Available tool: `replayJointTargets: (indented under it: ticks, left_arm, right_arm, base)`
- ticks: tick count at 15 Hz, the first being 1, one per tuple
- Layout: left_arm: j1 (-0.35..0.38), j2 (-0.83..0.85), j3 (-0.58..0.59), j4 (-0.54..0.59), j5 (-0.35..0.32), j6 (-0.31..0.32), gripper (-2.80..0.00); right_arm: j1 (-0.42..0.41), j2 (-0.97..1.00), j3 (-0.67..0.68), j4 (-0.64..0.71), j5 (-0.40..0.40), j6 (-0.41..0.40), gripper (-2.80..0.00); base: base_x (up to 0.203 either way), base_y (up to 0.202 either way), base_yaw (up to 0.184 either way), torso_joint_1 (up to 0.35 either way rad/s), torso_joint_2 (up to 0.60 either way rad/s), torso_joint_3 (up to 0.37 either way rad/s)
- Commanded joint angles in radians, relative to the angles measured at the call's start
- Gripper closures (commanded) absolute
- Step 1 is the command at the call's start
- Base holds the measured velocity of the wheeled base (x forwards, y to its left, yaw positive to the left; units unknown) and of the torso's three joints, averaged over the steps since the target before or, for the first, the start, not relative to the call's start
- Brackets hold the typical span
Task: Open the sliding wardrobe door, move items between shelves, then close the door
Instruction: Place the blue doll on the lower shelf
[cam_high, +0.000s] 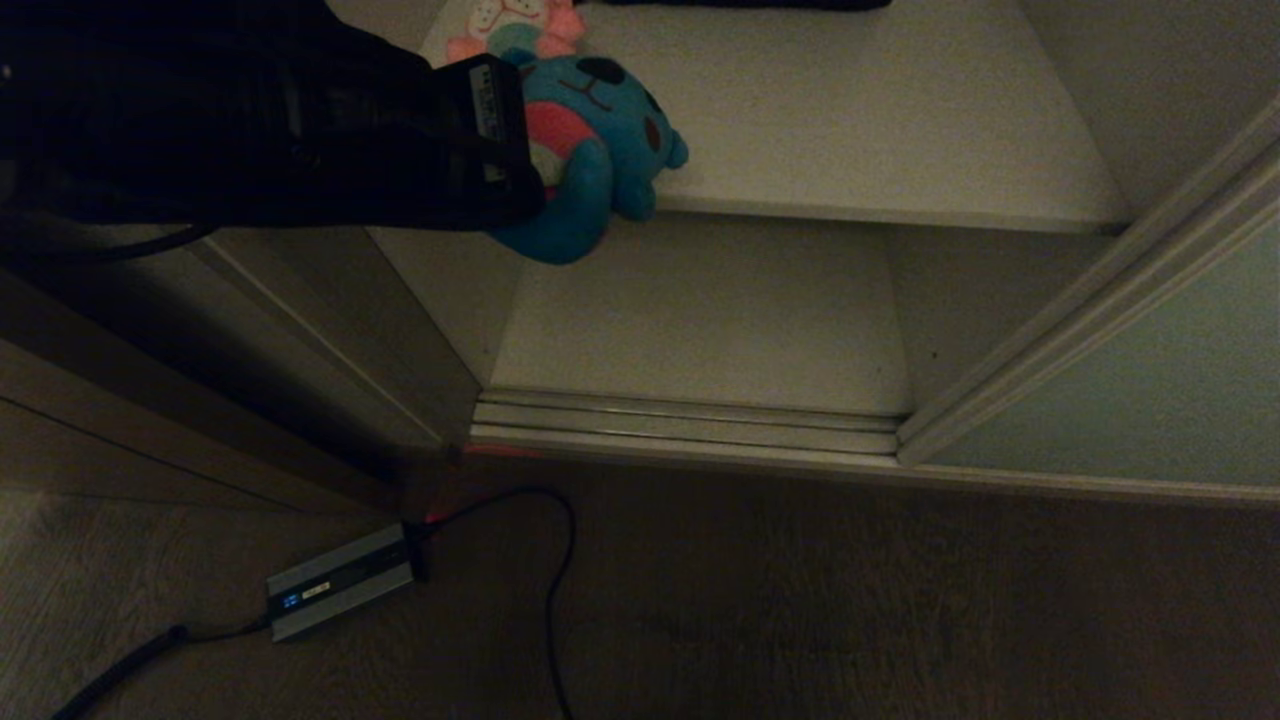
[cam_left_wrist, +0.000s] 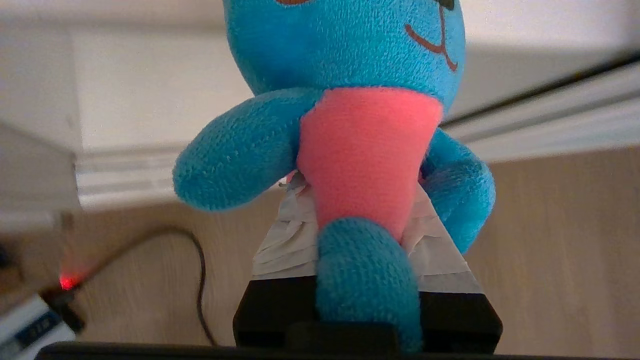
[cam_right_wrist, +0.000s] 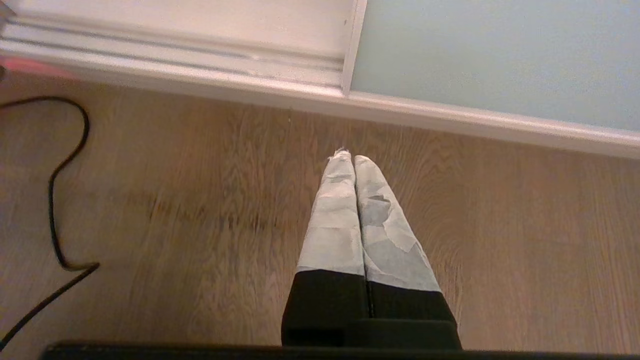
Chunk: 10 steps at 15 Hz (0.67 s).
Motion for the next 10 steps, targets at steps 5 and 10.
replayJointTargets:
  ticks: [5,10]
  left_arm:
    - [-0.030,-0.142,0.232,0.000,-0.058,0.000,0.00]
    - [-0.043,-0.154,0.294,0.000,-0.058,-0.022,0.00]
  right_arm:
    - [0.000,0.000,0.003,0.000,0.001,-0.001,0.00]
    - [0.000,0.001,0.004,0.000,0.001,-0.001,0.00]
  base:
    - [0.000,0.000,0.000,0.001,0.00,-0.194]
    - [0.000,0.000,0.000,0.003,0.00,-0.194]
